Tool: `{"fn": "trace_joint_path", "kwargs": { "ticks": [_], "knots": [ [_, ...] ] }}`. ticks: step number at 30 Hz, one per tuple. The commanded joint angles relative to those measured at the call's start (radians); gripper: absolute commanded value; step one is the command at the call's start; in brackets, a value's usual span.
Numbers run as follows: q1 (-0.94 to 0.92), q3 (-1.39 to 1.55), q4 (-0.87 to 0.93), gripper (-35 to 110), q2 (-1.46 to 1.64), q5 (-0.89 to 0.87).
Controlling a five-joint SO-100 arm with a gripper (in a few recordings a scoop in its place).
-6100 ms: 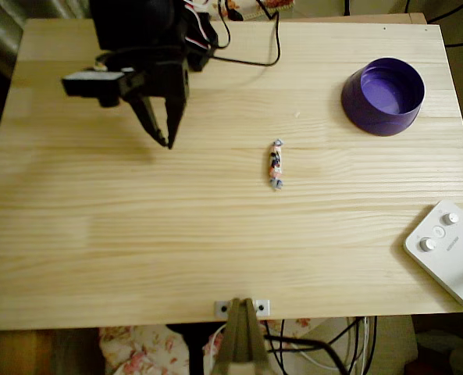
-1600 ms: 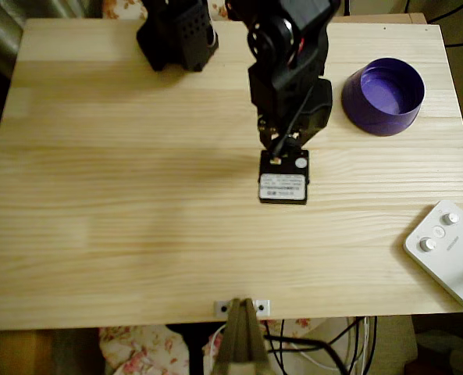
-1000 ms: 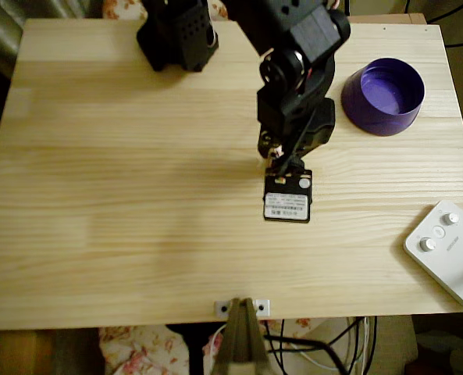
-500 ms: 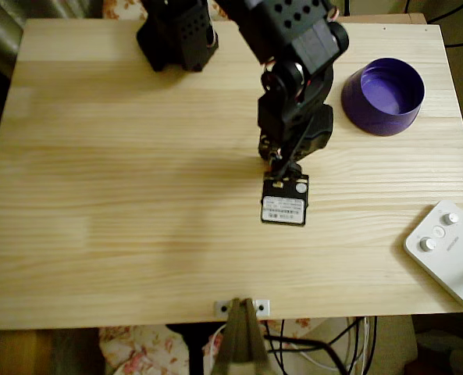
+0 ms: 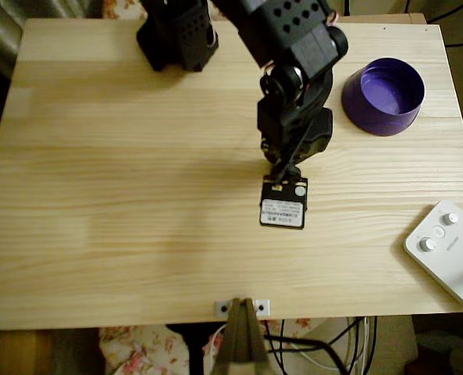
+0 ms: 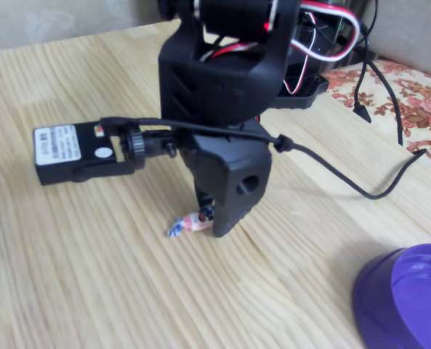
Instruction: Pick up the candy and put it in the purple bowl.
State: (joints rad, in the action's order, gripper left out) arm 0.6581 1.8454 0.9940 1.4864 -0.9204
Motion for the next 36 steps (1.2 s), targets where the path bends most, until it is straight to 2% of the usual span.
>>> {"fn": "trace_joint_path", "kwargs": {
  "ticks": [1, 9, 17, 36],
  "knots": [
    [-0.002, -0.023, -0.020, 9, 0.038, -0.021],
    [-0.008, 0.080, -0.080, 0, 0.137, -0.031],
    [-0.006, 0.147, -0.075, 0, 0.235, -0.040],
    [0.060, 0.479, -0.064, 0, 0.971, 0.186]
  ]
}}
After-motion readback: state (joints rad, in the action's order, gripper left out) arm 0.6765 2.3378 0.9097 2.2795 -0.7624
